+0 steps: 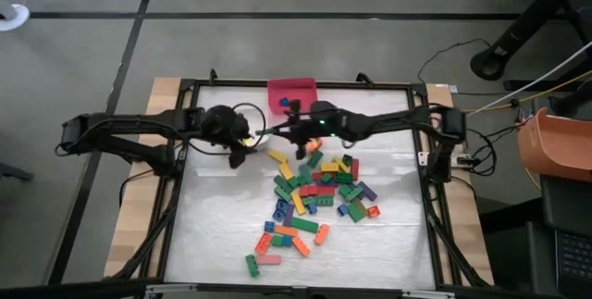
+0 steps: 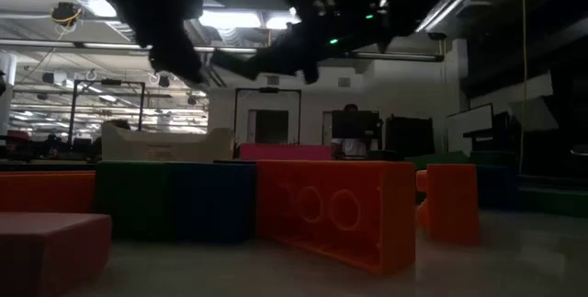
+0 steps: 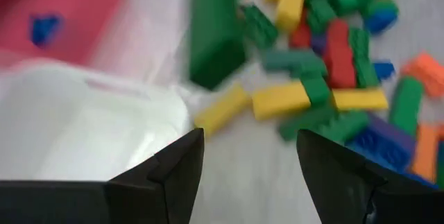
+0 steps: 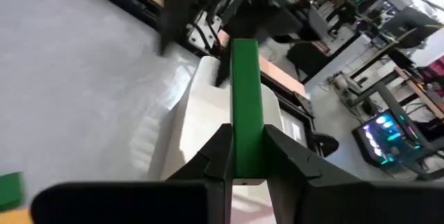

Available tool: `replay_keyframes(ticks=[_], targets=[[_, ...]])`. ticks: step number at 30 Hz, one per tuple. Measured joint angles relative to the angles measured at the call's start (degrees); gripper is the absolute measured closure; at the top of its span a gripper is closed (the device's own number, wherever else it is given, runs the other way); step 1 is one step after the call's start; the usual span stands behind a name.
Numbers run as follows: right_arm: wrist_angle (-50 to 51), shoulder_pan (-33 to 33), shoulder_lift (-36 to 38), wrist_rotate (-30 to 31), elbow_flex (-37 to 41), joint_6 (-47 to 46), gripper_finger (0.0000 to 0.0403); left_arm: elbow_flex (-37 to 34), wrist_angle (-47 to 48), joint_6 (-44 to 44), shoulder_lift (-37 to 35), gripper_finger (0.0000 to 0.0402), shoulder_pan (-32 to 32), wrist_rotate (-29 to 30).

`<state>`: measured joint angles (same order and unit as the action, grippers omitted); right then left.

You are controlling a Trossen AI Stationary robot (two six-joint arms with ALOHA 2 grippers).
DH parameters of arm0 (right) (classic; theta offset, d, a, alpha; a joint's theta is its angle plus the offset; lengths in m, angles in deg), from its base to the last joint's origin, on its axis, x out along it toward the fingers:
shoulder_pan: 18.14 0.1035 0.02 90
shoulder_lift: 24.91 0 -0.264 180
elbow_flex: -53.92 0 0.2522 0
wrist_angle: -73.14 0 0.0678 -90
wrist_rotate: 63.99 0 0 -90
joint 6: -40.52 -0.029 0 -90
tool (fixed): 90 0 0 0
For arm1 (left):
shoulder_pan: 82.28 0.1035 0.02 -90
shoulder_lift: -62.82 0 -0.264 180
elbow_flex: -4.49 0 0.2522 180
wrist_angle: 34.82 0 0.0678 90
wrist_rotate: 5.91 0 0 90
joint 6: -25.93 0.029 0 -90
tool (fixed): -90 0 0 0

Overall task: Sort blocks by size
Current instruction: Put the large green wooden block into the white bin, then put the large green game piece into the white bin

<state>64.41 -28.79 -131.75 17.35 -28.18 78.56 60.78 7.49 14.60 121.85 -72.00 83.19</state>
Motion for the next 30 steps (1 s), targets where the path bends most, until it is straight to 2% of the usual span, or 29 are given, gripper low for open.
replay_keyframes(ticks=[8, 15, 20, 25, 30], targets=[[5.89, -0.03, -9.86, 0.06, -12.4, 3.1, 0.034, 0.0, 8.56, -7.82, -0.05, 0.0183, -7.53, -0.16], [6.44, -0.61, -13.94, 1.8, -15.89, 3.55, 0.0338, 0.0, 9.96, -14.37, -0.05, 0.0183, -15.21, -0.34], [6.55, -0.8, -14.5, 2.14, -16.06, 3.56, 0.0309, 0.0, 9.66, -16.91, 0.0, 0.0183, -21.5, -0.36], [6.48, -0.75, -14.5, 2.16, -16.06, 3.52, 0.0266, 0.0, 6.71, -18.95, 0.04, 0.0183, -28.34, 0.32], [7.23, -0.75, -14.1, 2.16, -16.05, 2.98, 0.024, 0.0, -3.41, -15.92, 2.16, 0.0183, -34.5, 2.61]])
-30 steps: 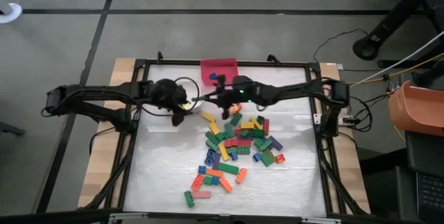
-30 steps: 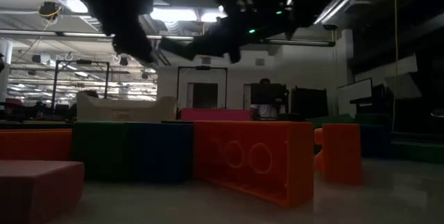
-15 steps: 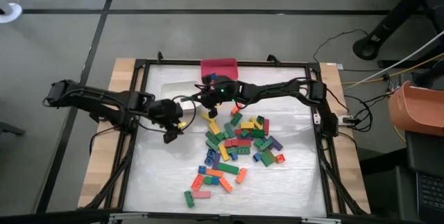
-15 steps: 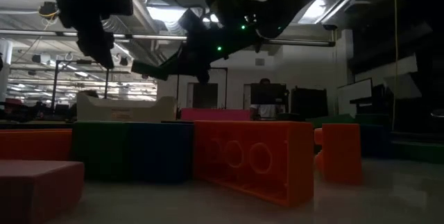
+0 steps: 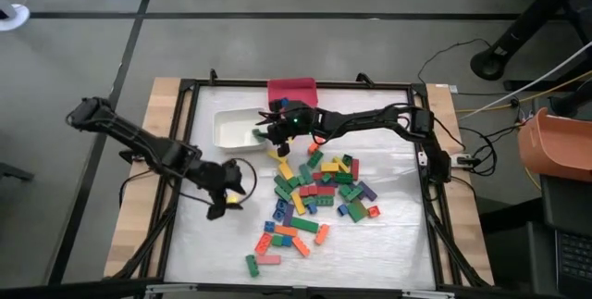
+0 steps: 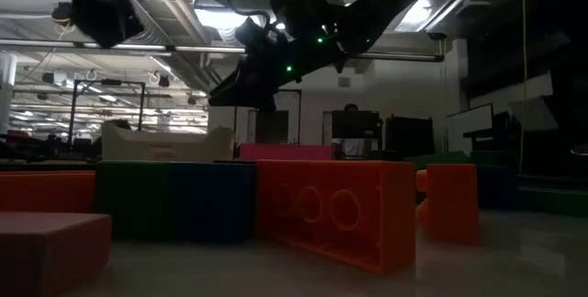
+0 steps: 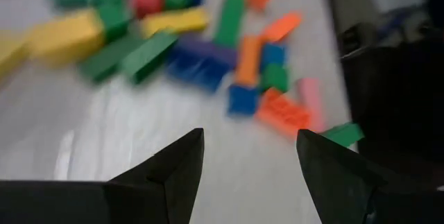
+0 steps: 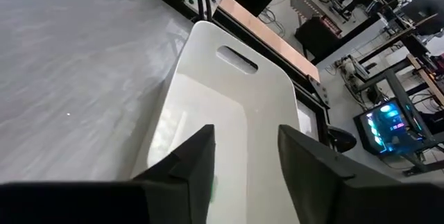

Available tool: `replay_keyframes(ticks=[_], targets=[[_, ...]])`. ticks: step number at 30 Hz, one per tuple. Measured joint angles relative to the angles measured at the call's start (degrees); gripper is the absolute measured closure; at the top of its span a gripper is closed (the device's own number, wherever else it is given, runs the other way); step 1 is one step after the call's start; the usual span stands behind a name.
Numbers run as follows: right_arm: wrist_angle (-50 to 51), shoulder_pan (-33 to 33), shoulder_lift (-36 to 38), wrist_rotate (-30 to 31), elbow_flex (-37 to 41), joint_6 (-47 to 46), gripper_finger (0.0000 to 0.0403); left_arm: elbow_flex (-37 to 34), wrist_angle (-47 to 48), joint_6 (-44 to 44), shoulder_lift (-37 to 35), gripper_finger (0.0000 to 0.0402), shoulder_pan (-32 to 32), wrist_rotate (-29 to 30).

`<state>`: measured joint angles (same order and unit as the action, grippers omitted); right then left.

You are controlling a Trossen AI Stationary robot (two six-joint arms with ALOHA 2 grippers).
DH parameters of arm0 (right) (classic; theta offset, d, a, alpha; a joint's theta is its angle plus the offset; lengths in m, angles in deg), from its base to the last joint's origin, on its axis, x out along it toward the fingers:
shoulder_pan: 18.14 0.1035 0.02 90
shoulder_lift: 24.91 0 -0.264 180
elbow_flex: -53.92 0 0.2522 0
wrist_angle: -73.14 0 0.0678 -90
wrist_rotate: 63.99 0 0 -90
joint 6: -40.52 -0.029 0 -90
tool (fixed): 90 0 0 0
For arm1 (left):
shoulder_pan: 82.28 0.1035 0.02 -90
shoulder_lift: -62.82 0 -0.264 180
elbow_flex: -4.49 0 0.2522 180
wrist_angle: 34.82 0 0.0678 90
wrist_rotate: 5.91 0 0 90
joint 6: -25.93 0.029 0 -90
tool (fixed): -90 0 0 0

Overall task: Sort blocks by size
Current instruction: Put the large green game piece into the white bin

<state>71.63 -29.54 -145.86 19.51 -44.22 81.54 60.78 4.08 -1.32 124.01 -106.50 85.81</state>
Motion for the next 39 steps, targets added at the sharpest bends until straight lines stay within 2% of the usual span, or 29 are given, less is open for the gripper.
replay_keyframes(ticks=[5, 8, 17, 25, 34, 39], targets=[[7.23, 0.13, 5.37, 0.0, -0.04, -0.92, 0.0236, 0.0, -11.08, 7.75, 5.75, 0.0183, -6.0, 0.02], [13.18, 0.16, 9.54, 0.0, -0.04, -0.9, 0.0237, 0.0, -14.42, 11.15, 10.12, 0.0183, -9.37, -0.02], [22.5, 0.17, 21.47, -0.16, 0.01, -0.9, 0.0237, -0.02, -24.35, 14.16, 23.21, 0.0183, -16.65, -0.22], [23.05, 0.17, 28.0, -5.1, -0.02, -3.07, 0.0237, -0.04, -35.37, 19.05, 30.21, 0.0183, -18.41, -0.4], [23.28, 0.17, 29.81, -12.3, 0.01, -6.61, 0.0237, -0.04, -39.28, 24.84, 35.89, 0.0183, -18.57, -0.44], [24.49, 0.96, 29.81, -12.63, 0.01, -6.7, 0.0237, -0.04, -39.35, 25.98, 38.16, 0.0184, -18.57, -0.45]])
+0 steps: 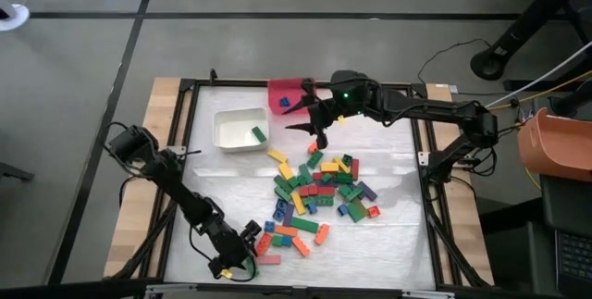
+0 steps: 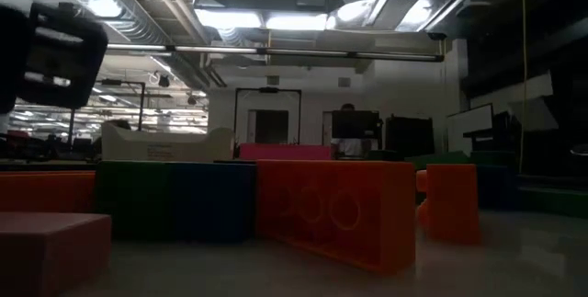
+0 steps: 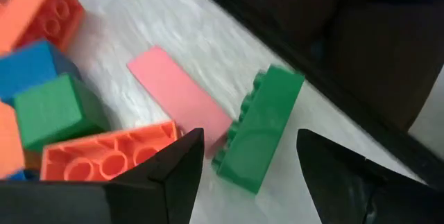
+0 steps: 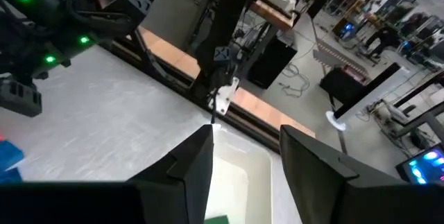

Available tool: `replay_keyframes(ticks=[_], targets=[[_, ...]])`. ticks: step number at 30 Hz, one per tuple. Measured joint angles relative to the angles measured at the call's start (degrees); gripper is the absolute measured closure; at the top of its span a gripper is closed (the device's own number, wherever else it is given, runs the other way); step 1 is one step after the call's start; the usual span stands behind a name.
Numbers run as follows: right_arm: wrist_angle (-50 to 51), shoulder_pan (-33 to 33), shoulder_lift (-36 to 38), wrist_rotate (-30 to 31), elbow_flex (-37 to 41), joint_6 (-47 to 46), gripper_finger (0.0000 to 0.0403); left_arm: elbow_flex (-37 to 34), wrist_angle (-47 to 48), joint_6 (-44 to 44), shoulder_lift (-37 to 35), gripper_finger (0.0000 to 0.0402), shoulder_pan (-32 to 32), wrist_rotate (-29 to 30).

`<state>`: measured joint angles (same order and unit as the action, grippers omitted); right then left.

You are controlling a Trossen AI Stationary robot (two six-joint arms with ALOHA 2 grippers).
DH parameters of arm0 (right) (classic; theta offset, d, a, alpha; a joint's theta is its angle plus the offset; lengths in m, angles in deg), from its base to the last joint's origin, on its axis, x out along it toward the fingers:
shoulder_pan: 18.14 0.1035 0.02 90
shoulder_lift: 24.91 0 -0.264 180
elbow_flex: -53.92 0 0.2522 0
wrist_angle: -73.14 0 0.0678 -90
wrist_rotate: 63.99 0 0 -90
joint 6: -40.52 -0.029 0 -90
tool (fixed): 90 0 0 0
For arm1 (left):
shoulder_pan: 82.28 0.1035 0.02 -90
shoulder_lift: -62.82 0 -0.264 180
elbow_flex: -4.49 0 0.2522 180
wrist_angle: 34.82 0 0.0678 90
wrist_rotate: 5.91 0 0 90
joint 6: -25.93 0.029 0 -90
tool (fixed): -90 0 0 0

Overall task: Sort blocks by size
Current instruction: Put the large green game piece into the white bin

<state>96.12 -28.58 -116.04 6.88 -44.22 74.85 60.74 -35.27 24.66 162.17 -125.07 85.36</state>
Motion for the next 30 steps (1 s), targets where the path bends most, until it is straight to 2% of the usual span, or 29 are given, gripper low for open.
replay_keyframes(ticks=[5, 12, 20, 27, 30], targets=[[0.06, 1.22, 0.0, -0.37, 0.0, 0.0, 0.0237, -0.01, 0.06, 2.48, 1.05, 0.0225, -0.26, 0.03], [0.26, 4.68, 0.0, -0.61, 0.0, 0.0, 0.0237, -0.01, 0.23, 2.83, 1.14, 0.0324, -0.42, -0.02], [7.63, 9.96, 0.0, -0.68, 0.0, 0.0, 0.0237, -0.01, 0.43, 0.48, -1.13, 0.0325, -0.42, -0.02], [20.6, 14.86, -0.02, -0.68, 0.0, 0.43, 0.0237, 0.01, 0.79, -0.9, -9.2, 0.0324, 0.89, 0.65], [26.83, 17.24, -0.02, -0.65, 0.0, 0.62, 0.0237, 0.02, 5.44, 0.33, -13.76, 0.0324, 2.4, 2.61]])
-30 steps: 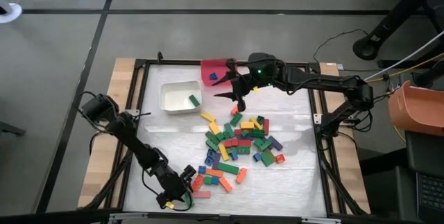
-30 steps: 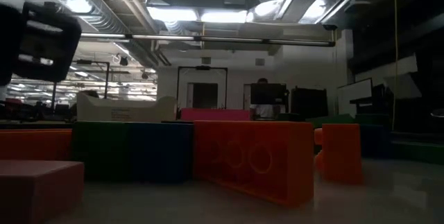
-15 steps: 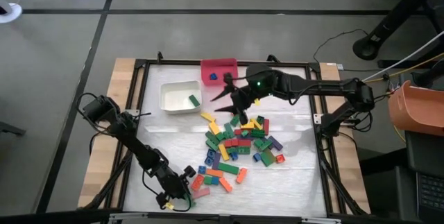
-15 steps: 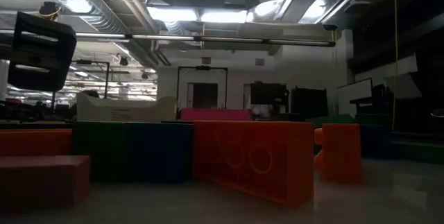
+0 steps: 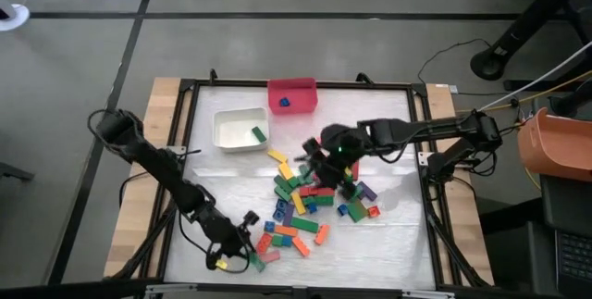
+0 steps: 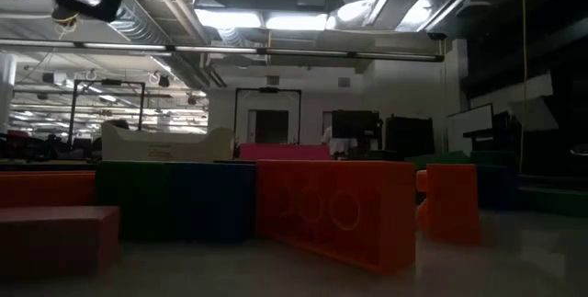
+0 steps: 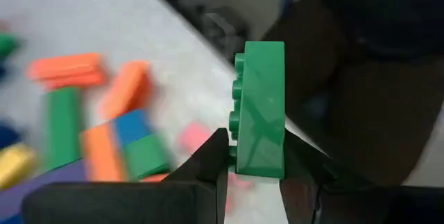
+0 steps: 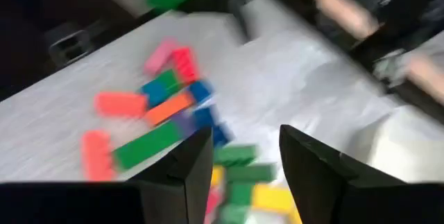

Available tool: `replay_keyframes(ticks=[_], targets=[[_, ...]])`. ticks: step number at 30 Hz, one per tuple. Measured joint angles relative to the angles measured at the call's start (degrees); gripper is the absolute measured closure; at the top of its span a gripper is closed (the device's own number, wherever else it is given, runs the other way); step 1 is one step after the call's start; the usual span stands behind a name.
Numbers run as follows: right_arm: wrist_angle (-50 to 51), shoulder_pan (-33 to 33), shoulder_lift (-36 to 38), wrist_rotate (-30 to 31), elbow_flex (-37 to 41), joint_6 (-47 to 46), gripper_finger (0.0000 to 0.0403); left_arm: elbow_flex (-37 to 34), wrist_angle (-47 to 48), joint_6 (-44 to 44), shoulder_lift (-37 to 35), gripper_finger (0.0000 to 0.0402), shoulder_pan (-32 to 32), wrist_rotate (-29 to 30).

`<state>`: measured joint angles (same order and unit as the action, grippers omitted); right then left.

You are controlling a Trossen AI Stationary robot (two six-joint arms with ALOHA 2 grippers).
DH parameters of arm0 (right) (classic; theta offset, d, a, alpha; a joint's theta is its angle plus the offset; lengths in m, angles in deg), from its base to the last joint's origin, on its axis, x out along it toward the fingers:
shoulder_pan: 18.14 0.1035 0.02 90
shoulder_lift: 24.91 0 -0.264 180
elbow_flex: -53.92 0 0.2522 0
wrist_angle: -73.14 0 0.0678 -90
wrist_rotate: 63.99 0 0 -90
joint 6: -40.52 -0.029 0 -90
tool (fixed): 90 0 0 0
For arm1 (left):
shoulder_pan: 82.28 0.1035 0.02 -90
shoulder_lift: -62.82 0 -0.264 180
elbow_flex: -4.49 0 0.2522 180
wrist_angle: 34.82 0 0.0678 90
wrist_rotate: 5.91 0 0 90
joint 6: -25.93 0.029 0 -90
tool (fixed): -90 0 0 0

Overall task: Sort blocks by size
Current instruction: Put the large green game piece into the white bin

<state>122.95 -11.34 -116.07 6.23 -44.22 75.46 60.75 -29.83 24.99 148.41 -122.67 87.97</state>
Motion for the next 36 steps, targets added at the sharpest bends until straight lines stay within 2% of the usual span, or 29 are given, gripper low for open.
replay_keyframes(ticks=[7, 13, 19, 27, 31, 36], targets=[[10.1, 6.41, -0.04, 5.28, 0.1, 0.09, 0.0237, 0.0, 19.54, 3.0, -12.13, 0.032, 5.64, 14.74], [8.33, 11.23, -0.07, 6.7, 3.46, 0.07, 0.0237, 0.02, 34.6, 5.84, -20.86, 0.0324, 13.93, 28.1], [1.73, 14.42, -0.09, 9.32, 8.89, 0.08, 0.0237, 0.02, 41.76, 5.41, -24.14, 0.0312, 25.27, 36.33], [-7.6, 16.94, -0.11, 10.22, 15.26, 0.06, 0.0237, 0.02, 42.13, 5.06, -23.29, 0.0307, 40.03, 36.98], [-12.34, 17.61, -0.13, 10.22, 17.94, 0.06, 0.0237, 0.02, 42.19, 0.34, -23.2, 0.0287, 43.97, 36.42], [-15.64, 17.67, -0.14, 10.2, 20.7, -0.17, 0.0237, 0.02, 42.33, -3.64, -23.2, 0.0254, 46.56, 32.54]])
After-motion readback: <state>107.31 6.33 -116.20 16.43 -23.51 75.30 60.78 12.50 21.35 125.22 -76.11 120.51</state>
